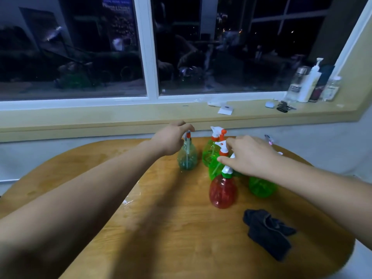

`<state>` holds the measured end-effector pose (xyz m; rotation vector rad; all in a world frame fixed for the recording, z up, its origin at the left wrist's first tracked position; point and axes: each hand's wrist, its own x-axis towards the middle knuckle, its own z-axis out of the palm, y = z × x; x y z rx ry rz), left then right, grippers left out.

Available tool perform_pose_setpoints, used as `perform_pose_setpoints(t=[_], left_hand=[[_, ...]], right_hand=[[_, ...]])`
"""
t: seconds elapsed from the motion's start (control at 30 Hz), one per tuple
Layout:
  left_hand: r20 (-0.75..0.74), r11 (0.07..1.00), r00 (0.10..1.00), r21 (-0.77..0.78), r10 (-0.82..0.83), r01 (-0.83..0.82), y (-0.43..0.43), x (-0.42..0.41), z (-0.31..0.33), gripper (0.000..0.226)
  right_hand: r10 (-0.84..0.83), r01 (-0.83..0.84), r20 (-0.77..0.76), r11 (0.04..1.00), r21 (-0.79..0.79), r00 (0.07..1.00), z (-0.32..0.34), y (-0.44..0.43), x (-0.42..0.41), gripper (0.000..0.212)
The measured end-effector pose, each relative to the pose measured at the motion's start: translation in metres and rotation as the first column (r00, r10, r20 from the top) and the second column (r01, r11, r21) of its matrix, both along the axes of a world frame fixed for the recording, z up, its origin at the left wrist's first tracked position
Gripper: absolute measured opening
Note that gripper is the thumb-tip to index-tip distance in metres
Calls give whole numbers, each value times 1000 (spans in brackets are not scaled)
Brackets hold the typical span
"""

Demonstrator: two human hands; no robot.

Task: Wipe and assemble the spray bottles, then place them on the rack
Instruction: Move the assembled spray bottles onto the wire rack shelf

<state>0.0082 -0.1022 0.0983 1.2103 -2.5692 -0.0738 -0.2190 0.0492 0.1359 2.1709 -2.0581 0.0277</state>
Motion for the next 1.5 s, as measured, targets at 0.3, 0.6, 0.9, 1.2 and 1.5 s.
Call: perform_pose_setpoints(t=[0.3,0.6,0.9,1.2,1.5], left_hand=[[107,991,992,-101,-71,82,-16,0,4,20],[43,997,996,-27,-76,77,6,47,26,15],[49,999,998,-7,45,-44,76,183,78,12],[112,943,937,-76,331,-324,162,375,125,15],[119,823,816,-140,566,-551,253,541,174,20]], right_hand=[[22,-28,114,998,55,993,-1,-5,-9,25],[134,-126,-34,975,185,990,13,-9,-15,23],[275,-305,165,932,198,947,36,-22,64,26],[526,-565,364,825,2,769,64,-41,251,25],[749,-723,464,631,-281,473,91,-32,448,28]])
